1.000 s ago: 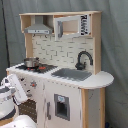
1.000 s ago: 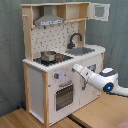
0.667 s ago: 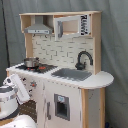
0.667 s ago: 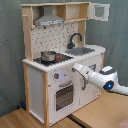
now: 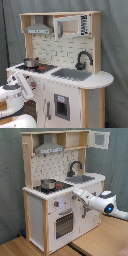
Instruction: Play with the kitchen
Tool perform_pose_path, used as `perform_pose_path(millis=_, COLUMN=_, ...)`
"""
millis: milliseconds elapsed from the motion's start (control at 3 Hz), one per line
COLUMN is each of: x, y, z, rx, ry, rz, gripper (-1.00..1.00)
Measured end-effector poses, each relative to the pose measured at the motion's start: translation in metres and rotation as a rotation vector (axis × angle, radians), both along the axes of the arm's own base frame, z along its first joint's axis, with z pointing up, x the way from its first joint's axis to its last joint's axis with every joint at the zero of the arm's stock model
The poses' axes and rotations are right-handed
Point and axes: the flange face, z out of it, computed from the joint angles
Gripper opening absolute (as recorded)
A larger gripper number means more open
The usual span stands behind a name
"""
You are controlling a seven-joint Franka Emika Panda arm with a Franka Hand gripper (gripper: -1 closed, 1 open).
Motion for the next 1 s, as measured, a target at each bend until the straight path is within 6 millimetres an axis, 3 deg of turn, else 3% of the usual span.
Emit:
perform_pose_path(millis=667, x=0.007, y=-0.008, z=-0.020, rx=0.169, ry=0.028, rz=0.021, gripper=1.00)
perform_pose_path(millis=1000, x=0.016, y=-0.015, z=-0.021, rx=0.264, ry=0.026, rz=0.013, gripper=1.00)
